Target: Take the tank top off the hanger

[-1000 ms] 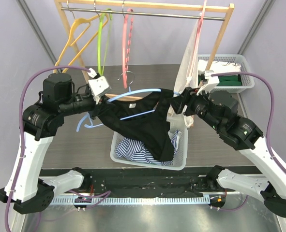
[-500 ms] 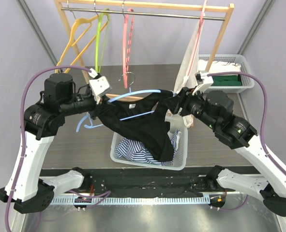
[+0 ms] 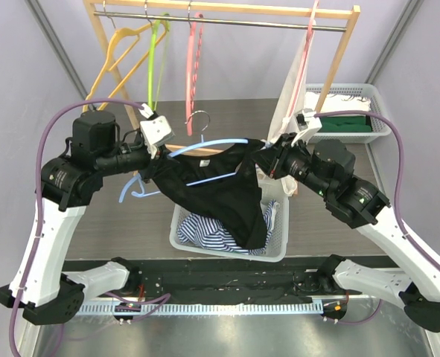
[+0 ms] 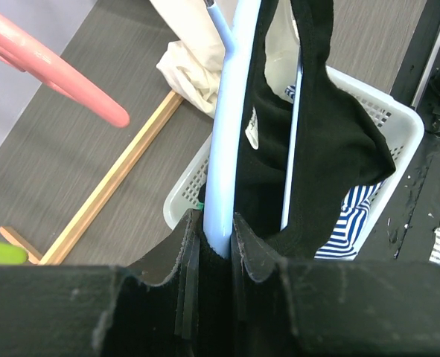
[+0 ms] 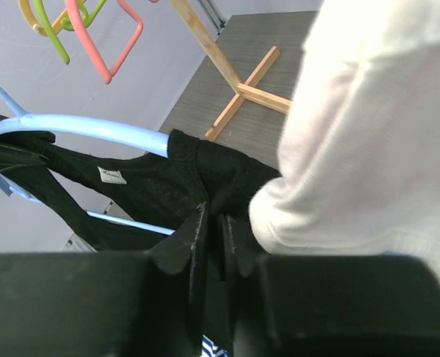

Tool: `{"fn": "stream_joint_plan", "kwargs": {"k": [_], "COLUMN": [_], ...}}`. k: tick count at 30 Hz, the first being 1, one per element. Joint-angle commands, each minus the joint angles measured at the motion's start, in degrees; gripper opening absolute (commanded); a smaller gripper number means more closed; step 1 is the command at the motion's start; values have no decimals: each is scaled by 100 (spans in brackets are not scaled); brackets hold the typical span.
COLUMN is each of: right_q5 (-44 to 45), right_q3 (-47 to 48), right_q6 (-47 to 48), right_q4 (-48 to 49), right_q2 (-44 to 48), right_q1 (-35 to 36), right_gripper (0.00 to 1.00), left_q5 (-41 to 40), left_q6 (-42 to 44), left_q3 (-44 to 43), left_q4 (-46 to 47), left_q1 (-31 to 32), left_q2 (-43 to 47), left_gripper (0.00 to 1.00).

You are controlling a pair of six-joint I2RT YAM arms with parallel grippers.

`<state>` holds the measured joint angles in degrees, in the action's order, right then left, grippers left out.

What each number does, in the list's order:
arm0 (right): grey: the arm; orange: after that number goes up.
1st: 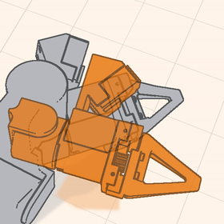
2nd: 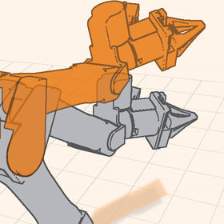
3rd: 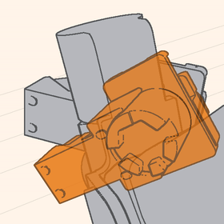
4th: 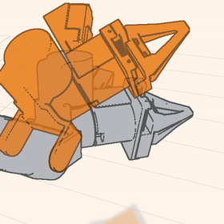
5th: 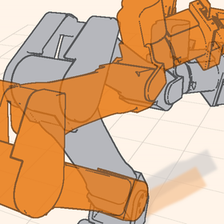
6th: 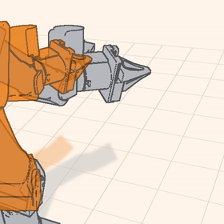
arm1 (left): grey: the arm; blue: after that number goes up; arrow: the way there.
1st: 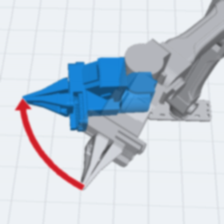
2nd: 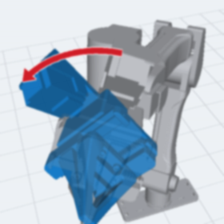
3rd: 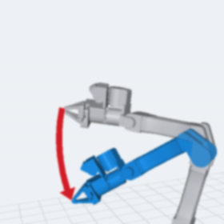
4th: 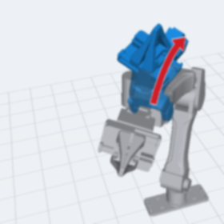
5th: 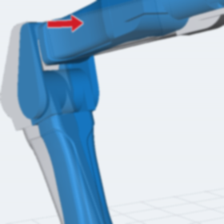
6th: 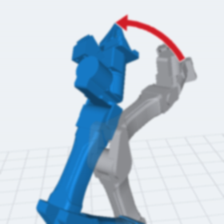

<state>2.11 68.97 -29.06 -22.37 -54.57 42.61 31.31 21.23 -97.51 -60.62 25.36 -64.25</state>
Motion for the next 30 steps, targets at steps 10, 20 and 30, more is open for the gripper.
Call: {"fn": "stream_joint_plan", "kwargs": {"k": [10,20,30], "right_q5": [1422,2909,3217], "right_q3": [556,433,144], "right_q6": [646,1350,1192], "right_q4": [-328,-698,-1260], "right_q2": [666,956,1396], "right_q1": [-7,-7,-7], "right_gripper": [1,1,1], "left_q5": [147,112,-151], "left_q6": [56,170,329], "left_q3": [40,57,48], "left_q4": [288,147,7], "left_q1": [-58,-58,-67], "left_q2": [211,387,501], "left_gripper": [0,0,0]}}
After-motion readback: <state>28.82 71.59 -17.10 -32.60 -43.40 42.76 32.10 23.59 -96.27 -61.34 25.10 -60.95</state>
